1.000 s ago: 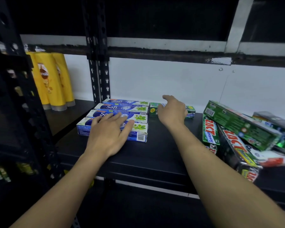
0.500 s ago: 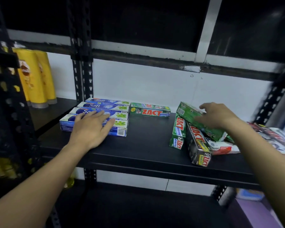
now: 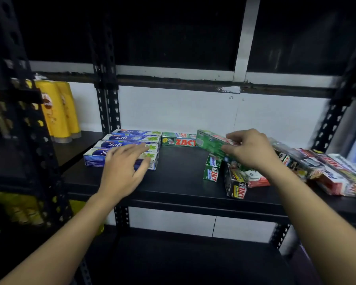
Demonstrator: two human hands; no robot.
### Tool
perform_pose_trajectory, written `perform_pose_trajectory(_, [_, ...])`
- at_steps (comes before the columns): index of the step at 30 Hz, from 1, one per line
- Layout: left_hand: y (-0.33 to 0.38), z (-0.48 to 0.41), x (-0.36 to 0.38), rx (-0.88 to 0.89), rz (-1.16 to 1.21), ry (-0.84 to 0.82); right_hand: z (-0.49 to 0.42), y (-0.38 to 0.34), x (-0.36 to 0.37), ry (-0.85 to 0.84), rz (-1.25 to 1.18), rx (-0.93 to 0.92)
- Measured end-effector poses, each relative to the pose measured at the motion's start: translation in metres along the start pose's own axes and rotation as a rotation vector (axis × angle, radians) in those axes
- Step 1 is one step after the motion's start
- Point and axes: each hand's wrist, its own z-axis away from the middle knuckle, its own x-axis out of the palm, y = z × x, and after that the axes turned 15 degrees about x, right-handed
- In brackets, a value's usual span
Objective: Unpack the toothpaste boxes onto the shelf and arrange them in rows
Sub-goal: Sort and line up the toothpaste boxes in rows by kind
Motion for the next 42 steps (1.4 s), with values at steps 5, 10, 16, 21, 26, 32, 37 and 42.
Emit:
perform_pose_trajectory(5, [0.041,-0.001,-0.002,-0.013,0.148,0.016,0.016,-0.043,0.025,-0.005,-0.062,-0.047])
perform_pose_trajectory(10, [0.066,0.001,-0.004,-0.047,0.404,-0.045,0.030,-0.058,0.055,-0.057,-0.006,-0.094])
perform_pose_trajectory(16, [0.091,0.012,0.000,-0.139,0.560,-0.114,0.029,-0.031,0.043,-0.012,-0.071,-0.183])
perform_pose_trajectory(21, [0.110,0.013,0.008,-0.130,0.518,-0.136,0.014,0.006,0.046,-0.041,0.263,-0.186])
perform_pose_trajectory(26, [0.120,0.010,0.013,-0.005,0.411,-0.166,0.013,0.016,0.049,-0.140,0.268,-0.175])
perform_pose_trajectory(32, [0.105,0.030,0.004,-0.123,0.516,-0.006,0.028,0.020,0.044,-0.119,0.178,-0.147])
perform_pose_trajectory(37, [0.096,0.056,-0.002,-0.250,0.500,-0.012,0.053,0.029,0.040,-0.060,0.054,-0.228])
perform_pose_trajectory(42, [0.108,0.051,-0.013,-0.222,0.506,-0.078,0.059,0.034,0.054,-0.004,0.292,-0.197])
